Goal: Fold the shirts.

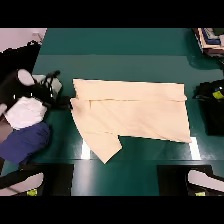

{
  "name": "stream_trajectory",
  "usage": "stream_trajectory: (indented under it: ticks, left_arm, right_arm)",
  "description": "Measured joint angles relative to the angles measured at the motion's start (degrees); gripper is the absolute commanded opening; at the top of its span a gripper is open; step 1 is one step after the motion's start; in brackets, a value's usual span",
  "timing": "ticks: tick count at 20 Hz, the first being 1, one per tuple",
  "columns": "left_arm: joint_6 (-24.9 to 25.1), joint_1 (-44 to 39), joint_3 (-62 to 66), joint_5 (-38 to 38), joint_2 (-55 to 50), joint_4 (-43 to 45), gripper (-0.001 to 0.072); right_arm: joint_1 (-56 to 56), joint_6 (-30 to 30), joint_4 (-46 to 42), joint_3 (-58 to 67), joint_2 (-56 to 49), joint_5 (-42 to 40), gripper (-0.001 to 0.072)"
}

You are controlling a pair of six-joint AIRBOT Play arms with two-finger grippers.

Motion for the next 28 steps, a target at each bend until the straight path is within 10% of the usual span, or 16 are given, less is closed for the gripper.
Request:
stream_trajectory:
  ticks: [10, 12, 13, 17, 23, 28]
  left_arm:
    - [-1.7, -13.4, -25.9, 14.0, 10.8, -13.9, 0.0475]
    - [-2.0, -15.4, -26.9, 16.6, 11.0, -14.7, 0.0056]
    - [-2.3, -16.1, -27.3, 17.5, 11.1, -14.6, 0.0029]
    - [-3.1, -17.1, -27.8, 19.1, 11.2, -15.3, 0.0029]
    - [-3.3, -17.5, -28.0, 19.8, 11.3, -15.6, 0.0029]
    - [-3.2, -17.5, -28.0, 20.1, 11.3, -15.7, 0.0028]
  right_arm:
    - [-2.3, -0.1, 0.1, -14.1, 12.3, -0.4, 0.0469]
    - [-2.4, -0.1, -0.1, -15.6, 13.6, 0.1, 0.0469]
    - [-2.6, -0.1, -0.2, -16.8, 14.3, 0.5, 0.0470]
    - [-5.5, -0.2, -0.4, -23.8, 17.4, 2.4, 0.0597]
    - [-11.1, -0.9, 1.0, -34.9, 19.1, 4.5, 0.0594]
    - [-12.1, -1.2, 2.6, -37.9, 18.8, 2.3, 0.0342]
